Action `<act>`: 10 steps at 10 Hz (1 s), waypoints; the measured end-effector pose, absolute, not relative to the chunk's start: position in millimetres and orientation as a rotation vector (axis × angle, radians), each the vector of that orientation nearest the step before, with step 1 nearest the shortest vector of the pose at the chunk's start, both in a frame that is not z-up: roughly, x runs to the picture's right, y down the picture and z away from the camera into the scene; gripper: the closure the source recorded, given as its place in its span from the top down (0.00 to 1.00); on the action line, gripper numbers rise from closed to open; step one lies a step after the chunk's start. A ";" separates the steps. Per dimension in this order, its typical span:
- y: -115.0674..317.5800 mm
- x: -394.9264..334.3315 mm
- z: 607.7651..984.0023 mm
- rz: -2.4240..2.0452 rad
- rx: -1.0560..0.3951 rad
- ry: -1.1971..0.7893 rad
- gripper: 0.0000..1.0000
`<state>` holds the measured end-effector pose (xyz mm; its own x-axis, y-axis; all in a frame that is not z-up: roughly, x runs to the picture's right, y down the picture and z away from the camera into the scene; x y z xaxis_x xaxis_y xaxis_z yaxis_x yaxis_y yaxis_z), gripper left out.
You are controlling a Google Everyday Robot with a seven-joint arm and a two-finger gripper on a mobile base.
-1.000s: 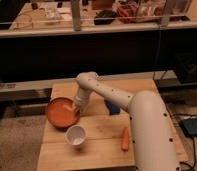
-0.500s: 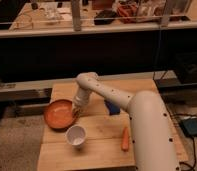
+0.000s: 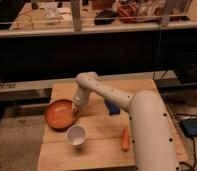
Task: Drag the ceramic bowl in a circle
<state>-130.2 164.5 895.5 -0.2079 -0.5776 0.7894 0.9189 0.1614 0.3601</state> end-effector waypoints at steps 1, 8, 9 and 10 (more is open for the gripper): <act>164.6 -129.7 895.5 -1.439 -0.424 -1.081 0.00; 164.8 -127.9 896.0 -1.439 -0.427 -1.079 0.00; 164.8 -127.8 896.1 -1.439 -0.427 -1.079 0.00; 164.8 -127.8 896.1 -1.439 -0.427 -1.079 0.00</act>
<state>-127.8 164.8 896.1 -0.2060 -0.5768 0.7905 0.9205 0.1598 0.3565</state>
